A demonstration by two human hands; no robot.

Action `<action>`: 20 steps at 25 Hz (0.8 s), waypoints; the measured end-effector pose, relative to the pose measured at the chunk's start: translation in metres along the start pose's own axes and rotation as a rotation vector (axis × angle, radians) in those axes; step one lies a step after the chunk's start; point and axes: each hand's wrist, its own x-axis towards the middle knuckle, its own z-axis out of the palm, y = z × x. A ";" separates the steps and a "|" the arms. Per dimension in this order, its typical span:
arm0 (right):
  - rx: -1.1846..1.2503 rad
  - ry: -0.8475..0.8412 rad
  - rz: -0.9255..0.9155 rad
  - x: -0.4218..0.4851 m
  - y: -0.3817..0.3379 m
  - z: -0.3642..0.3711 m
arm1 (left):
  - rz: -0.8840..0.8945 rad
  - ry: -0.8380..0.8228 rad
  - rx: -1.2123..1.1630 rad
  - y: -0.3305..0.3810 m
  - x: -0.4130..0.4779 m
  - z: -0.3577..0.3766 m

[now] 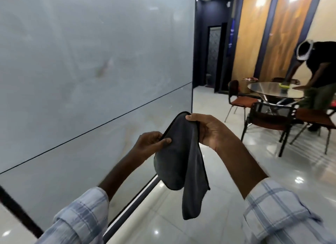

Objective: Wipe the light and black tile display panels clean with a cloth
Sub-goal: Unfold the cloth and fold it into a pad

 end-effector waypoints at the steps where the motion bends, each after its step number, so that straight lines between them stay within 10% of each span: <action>1: 0.035 -0.028 0.005 0.001 -0.004 0.004 | -0.045 0.020 -0.007 -0.007 -0.013 -0.003; 13: 0.147 0.006 0.013 0.006 -0.008 0.051 | -0.168 0.513 -0.365 -0.022 -0.137 -0.076; 20: 0.184 -0.379 -0.183 -0.017 -0.026 0.057 | -0.082 0.512 -0.675 0.053 -0.129 -0.142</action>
